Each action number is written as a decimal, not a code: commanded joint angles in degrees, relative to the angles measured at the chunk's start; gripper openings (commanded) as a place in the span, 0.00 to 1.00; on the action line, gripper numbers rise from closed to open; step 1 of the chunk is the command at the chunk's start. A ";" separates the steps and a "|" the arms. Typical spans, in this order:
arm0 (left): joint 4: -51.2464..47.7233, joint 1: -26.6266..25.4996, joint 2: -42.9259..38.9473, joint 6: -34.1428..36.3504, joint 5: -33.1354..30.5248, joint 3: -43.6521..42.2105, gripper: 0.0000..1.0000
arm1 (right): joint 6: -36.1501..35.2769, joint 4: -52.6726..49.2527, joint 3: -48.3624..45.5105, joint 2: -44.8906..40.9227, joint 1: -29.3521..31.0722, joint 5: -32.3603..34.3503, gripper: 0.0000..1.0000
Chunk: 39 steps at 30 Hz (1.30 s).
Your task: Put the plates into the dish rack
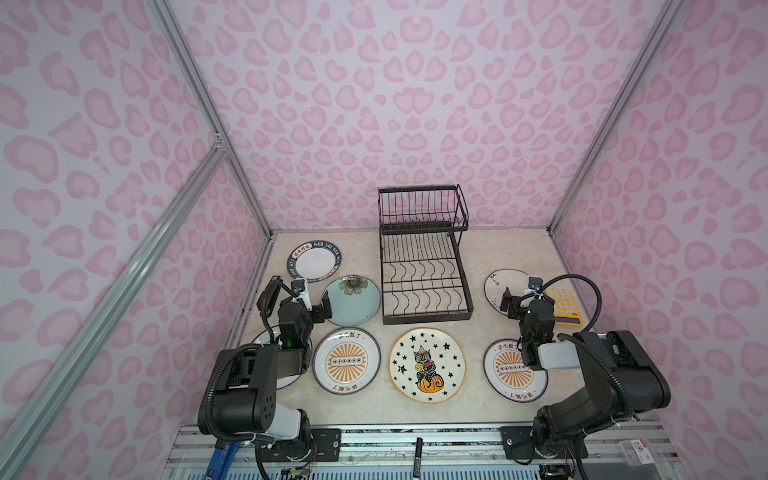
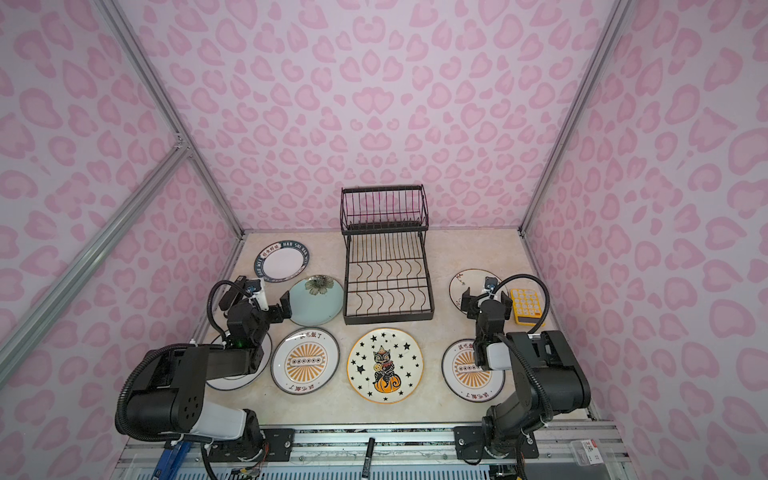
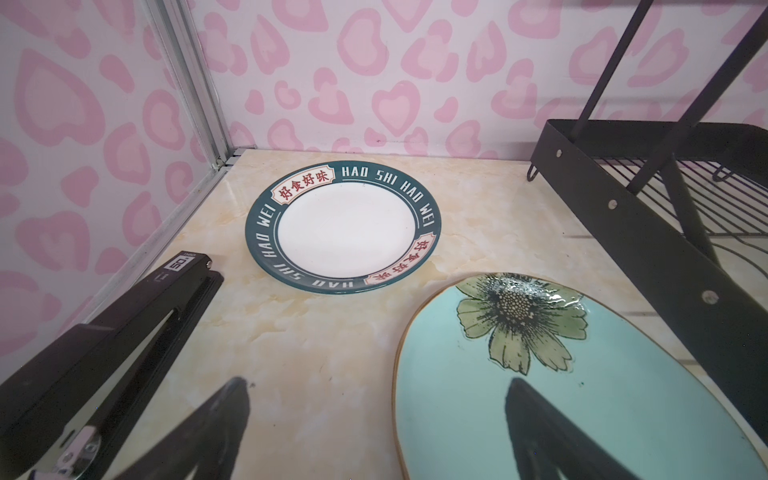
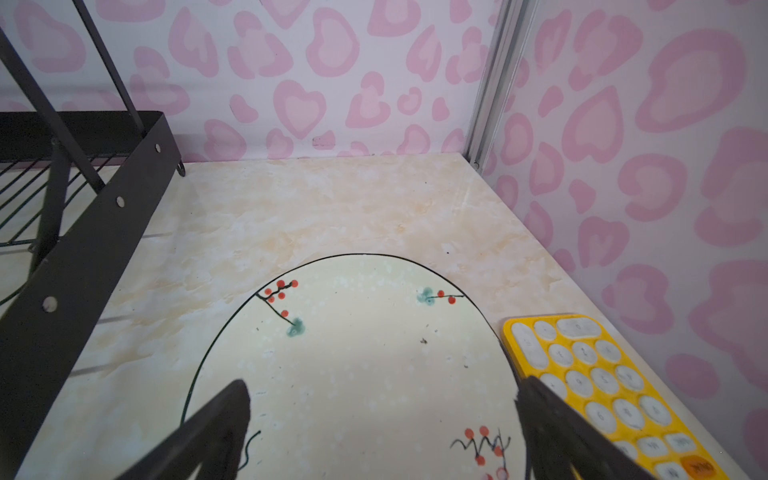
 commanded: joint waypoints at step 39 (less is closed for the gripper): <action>-51.84 -7.47 -32.64 -18.00 -16.15 19.25 0.98 | 17.15 -58.34 20.26 -31.01 -0.86 -6.56 1.00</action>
